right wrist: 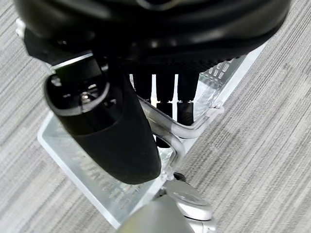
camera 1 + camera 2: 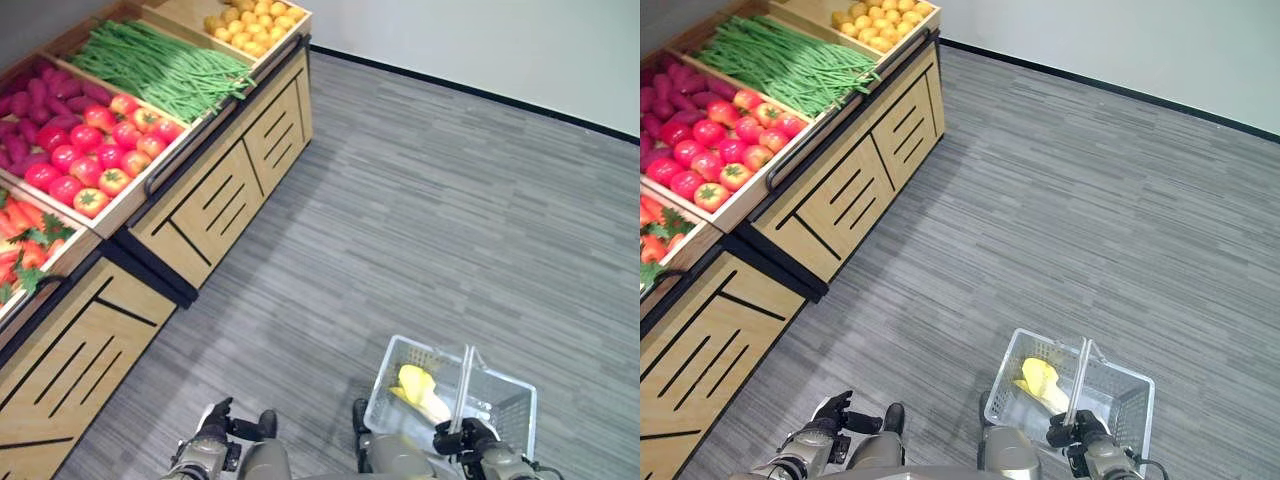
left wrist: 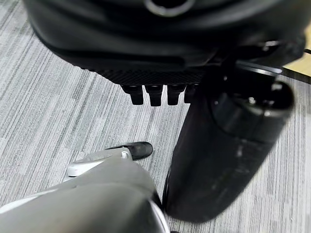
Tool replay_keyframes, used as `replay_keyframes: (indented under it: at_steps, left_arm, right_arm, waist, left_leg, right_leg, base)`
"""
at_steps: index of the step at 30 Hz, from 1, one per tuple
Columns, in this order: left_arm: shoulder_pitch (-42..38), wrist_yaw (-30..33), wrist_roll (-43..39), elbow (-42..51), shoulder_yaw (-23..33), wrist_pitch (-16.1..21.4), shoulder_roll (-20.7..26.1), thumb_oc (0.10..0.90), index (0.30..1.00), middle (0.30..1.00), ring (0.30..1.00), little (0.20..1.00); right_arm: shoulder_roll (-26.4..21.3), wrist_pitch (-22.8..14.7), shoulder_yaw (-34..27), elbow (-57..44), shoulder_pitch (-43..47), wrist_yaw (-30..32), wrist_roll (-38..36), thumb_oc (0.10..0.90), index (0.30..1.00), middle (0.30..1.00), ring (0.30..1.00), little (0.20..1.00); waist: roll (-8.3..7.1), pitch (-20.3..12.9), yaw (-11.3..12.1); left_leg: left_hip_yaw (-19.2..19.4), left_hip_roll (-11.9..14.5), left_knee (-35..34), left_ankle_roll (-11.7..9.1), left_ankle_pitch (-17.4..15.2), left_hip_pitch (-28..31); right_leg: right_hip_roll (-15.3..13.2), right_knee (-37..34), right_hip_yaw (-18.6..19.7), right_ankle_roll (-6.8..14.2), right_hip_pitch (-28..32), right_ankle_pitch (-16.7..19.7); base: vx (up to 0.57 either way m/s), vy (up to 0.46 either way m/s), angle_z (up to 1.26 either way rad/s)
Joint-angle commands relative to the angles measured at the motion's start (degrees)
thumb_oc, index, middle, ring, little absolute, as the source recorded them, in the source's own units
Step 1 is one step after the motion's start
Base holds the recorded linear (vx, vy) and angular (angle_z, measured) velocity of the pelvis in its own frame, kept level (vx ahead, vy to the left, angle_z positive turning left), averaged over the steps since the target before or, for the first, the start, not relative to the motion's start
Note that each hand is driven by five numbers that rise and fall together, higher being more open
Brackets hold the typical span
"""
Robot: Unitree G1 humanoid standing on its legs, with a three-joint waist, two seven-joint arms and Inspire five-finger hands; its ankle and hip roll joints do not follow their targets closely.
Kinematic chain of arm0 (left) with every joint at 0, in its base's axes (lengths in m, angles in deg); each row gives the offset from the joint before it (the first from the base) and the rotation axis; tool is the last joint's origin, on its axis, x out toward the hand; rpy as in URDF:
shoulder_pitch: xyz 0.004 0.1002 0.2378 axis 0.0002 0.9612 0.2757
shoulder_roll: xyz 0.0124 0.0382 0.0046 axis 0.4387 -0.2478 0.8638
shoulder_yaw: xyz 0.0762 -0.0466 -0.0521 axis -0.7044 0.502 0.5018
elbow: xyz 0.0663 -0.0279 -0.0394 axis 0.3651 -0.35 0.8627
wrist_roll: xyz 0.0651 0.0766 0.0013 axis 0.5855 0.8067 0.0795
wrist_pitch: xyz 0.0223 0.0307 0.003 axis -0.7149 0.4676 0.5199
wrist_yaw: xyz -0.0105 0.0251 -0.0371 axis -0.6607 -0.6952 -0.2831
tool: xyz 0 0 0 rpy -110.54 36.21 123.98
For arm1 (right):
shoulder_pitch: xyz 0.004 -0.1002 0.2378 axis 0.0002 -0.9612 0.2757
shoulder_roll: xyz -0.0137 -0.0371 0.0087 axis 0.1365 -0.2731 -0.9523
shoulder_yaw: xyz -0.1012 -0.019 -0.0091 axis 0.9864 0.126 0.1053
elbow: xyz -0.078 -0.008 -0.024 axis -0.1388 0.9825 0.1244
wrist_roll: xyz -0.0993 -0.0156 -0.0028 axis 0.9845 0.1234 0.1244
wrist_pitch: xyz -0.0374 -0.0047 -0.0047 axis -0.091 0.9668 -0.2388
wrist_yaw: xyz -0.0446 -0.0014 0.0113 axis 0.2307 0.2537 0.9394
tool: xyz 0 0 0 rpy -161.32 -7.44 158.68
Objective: Get the vegetables into the basket
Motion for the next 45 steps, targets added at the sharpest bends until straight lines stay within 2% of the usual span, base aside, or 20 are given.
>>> replay_keyframes:
  at_steps: [1,2,3,5,7,10,12,15,16,22,29,35,38,39,42,43,44,45]
  left_arm:
    - [2.82,1.09,0.84,-0.99,-0.73,-1.57,1.43,0.900,1.000,1.000,1.000,1.000]
    - [2.82,1.09,0.84,-0.98,-0.73,-1.59,1.43,0.900,1.000,1.000,1.000,1.000]
    - [2.70,0.99,1.01,-0.72,-0.93,-1.59,1.35,0.900,1.000,1.000,1.000,1.000]
    - [2.16,0.89,1.71,0.10,-1.73,-1.61,1.15,0.900,1.000,1.000,1.000,1.000]
    - [1.49,0.65,2.93,0.62,-2.43,-1.92,1.05,0.900,1.000,1.000,1.000,1.000]
    - [0.98,-0.02,4.58,1.18,-3.36,-2.08,1.21,0.900,1.000,1.000,1.000,1.000]
    - [1.37,-0.17,5.46,1.32,-3.52,-2.23,1.46,0.900,1.000,1.000,1.000,1.000]
    - [1.75,-0.13,5.93,1.02,-3.19,-2.44,1.87,0.900,1.000,1.000,1.000,1.000]
    - [2.24,-0.06,6.50,0.57,-2.86,-2.57,2.20,0.900,1.000,1.000,1.000,1.000]
    - [2.42,0.33,6.67,0.37,-2.44,-2.69,2.89,0.900,1.000,1.000,1.000,1.000]
    - [2.66,0.98,6.12,-0.13,-1.20,-2.58,3.60,0.900,1.000,1.000,1.000,1.000]
    - [2.64,1.55,4.89,-0.23,-0.08,-2.33,4.46,0.900,1.000,1.000,1.000,1.000]
    - [2.56,1.63,4.33,-0.33,0.73,-2.31,5.67,0.900,1.000,1.000,1.000,1.000]
    - [2.66,1.84,3.98,-0.06,1.21,-2.18,6.24,0.900,1.000,1.000,1.000,1.000]
    - [2.60,1.85,4.04,0.15,1.25,-2.15,6.65,0.900,1.000,1.000,1.000,1.000]
    - [2.50,1.92,3.93,0.16,1.38,-2.23,6.93,0.900,1.000,1.000,1.000,1.000]
    - [2.24,2.04,3.71,0.26,1.36,-2.23,7.21,0.900,1.000,1.000,1.000,1.000]
    - [1.49,2.29,3.98,0.26,0.87,-2.12,7.82,0.900,1.000,1.000,1.000,1.000]
  right_arm:
    - [-1.76,0.67,0.41,-0.77,-2.89,0.33,1.94,0.400,0.300,0.300,0.300,0.300]
    - [-1.77,0.66,0.41,-0.75,-2.88,0.33,1.94,0.400,0.300,0.300,0.300,0.300]
    - [-2.01,0.72,0.21,-0.79,-2.95,0.38,2.00,0.400,0.300,0.300,0.300,0.300]
    - [-2.54,0.93,-0.48,-0.90,-3.12,0.53,2.38,0.400,0.300,0.300,0.300,0.300]
    - [-3.02,1.09,-1.34,-0.78,-3.38,0.68,2.57,0.400,0.300,0.300,0.300,0.300]
    - [-3.04,1.37,-2.18,-0.59,-4.05,0.83,2.58,0.400,0.300,0.300,0.300,0.300]
    - [-2.70,1.53,-2.27,-0.45,-4.45,0.99,3.03,0.400,0.300,0.300,0.300,0.300]
    - [-2.29,1.62,-1.81,-0.42,-4.27,0.93,3.64,0.400,0.300,0.300,0.300,0.300]
    - [-1.86,1.57,-1.43,-0.29,-4.14,1.00,3.83,0.400,0.300,0.300,0.300,0.300]
    - [-1.03,1.49,-0.58,-0.21,-3.54,1.04,4.23,0.400,0.300,0.300,0.300,0.300]
    - [0.24,1.63,0.71,-0.05,-2.59,1.36,5.32,0.400,0.300,0.300,0.300,0.300]
    - [0.99,1.66,1.36,0.05,-1.70,1.19,6.10,0.400,0.300,0.300,0.300,0.300]
    - [1.50,1.60,1.64,0.02,-1.20,1.04,5.99,0.400,0.300,0.300,0.300,0.300]
    - [1.82,1.61,1.98,-0.06,-0.81,0.95,6.25,0.400,0.300,0.300,0.300,0.300]
    - [2.07,1.60,2.31,-0.11,-0.54,0.88,6.33,0.400,0.300,0.300,0.300,0.300]
    - [2.18,1.51,2.34,-0.21,-0.58,0.82,6.27,0.400,0.300,0.300,0.300,0.300]
    - [2.12,1.45,2.37,-0.21,-0.55,0.74,6.18,0.400,0.300,0.300,0.300,0.300]
    - [2.21,1.32,2.47,-0.22,-0.31,0.70,5.59,0.400,0.300,0.300,0.300,0.300]
  waist:
    - [-1.76,1.70,0.72]
    - [-1.77,1.75,0.69]
    - [-1.65,1.85,0.44]
    - [-0.92,1.97,-0.33]
    - [-0.50,1.65,-2.10]
    - [0.21,0.85,-3.67]
    - [0.77,0.59,-3.82]
    - [0.55,0.74,-3.80]
    - [0.05,0.86,-3.12]
    - [-1.54,1.06,-1.77]
    - [-3.98,0.76,-0.03]
    - [-6.50,1.72,1.35]
    - [-8.43,2.32,2.15]
    - [-9.22,2.59,2.46]
    - [-9.74,2.98,2.71]
    - [-9.77,3.42,2.95]
    - [-9.57,4.08,2.56]
    - [-8.53,5.91,1.25]
  left_leg:
    - [8.14,-0.21,-3.62,3.45,-2.18,6.27]
    - [8.12,-0.23,-3.60,3.44,-2.20,6.32]
    - [10.98,-0.02,-3.91,3.32,-2.24,5.88]
    - [18.96,1.38,-4.35,2.82,-0.59,4.73]
    - [27.39,3.63,-3.98,2.13,0.21,5.42]
    - [35.63,5.36,-3.97,1.34,1.36,6.34]
    - [37.53,5.34,-4.33,1.28,2.46,5.81]
    - [37.54,5.10,-4.21,1.42,2.08,6.24]
    - [37.05,5.09,-3.85,1.71,1.18,6.42]
    - [37.49,4.86,-3.12,2.18,0.65,5.56]
    - [37.39,1.90,-4.43,4.05,-1.93,5.36]
    - [36.20,-1.01,-0.96,6.07,-5.72,3.11]
    - [35.40,-2.25,0.55,7.18,-7.42,1.81]
    - [36.06,-2.78,-0.43,7.72,-7.60,2.27]
    - [36.21,-3.15,-1.14,8.10,-7.49,2.42]
    - [36.16,-3.44,-2.05,8.50,-7.27,2.63]
    - [35.45,-3.81,-3.07,8.80,-7.18,3.00]
    - [32.93,-4.07,-5.30,8.30,-6.65,4.17]
  right_leg:
    - [-4.47,7.81,-0.69,3.56,-4.98,-2.15]
    - [-4.49,7.81,-0.72,3.58,-4.91,-2.19]
    - [-5.02,7.74,-1.61,3.72,-4.50,-2.37]
    - [-6.28,8.02,-4.45,3.98,-3.34,-2.75]
    - [-7.71,8.64,-7.96,4.23,-2.77,-2.93]
    - [-9.30,8.63,-13.28,4.49,-1.62,-2.86]
    - [-9.81,8.71,-15.79,4.62,-0.32,-3.07]
    - [-10.00,9.32,-16.46,4.68,0.23,-3.42]
    - [-10.01,9.47,-16.29,4.66,0.80,-3.85]
    - [-10.68,8.63,-16.03,5.27,1.10,-3.11]
    - [-11.48,5.72,-14.14,7.20,0.52,-0.18]
    - [-13.49,5.35,-12.38,8.79,0.08,1.35]
    - [-14.55,6.11,-11.48,9.62,-0.65,2.69]
    - [-15.14,7.80,-11.30,10.46,-1.55,4.13]
    - [-15.73,9.99,-10.95,11.10,-2.70,5.48]
    - [-16.40,13.19,-10.69,11.69,-3.78,6.49]
    - [-16.24,16.04,-8.76,11.95,-5.45,7.51]
    - [-13.38,14.79,-2.97,10.73,-9.52,7.22]
  base:
    - [-0.04,-0.071,0.67]
    - [-0.03,-0.056,0.87]
    - [-0.01,-0.041,1.34]
    - [-0.03,-0.052,1.30]
    - [-0.07,-0.008,0.96]
    - [-0.06,0.021,1.54]
    - [0.01,0.078,1.17]
    - [0.06,0.056,0.68]
    - [0.06,0.066,0.30]
    - [0.01,0.061,-0.04]
    - [0.02,0.105,-0.12]
    - [0.03,0.138,-0.04]
    - [0.04,0.179,0.09]
    - [0.02,0.121,0.18]
    - [-0.01,0.095,-0.04]
    - [0.02,0.109,-0.10]
    - [0.14,0.169,0.07]
    - [0.14,0.110,0.19]
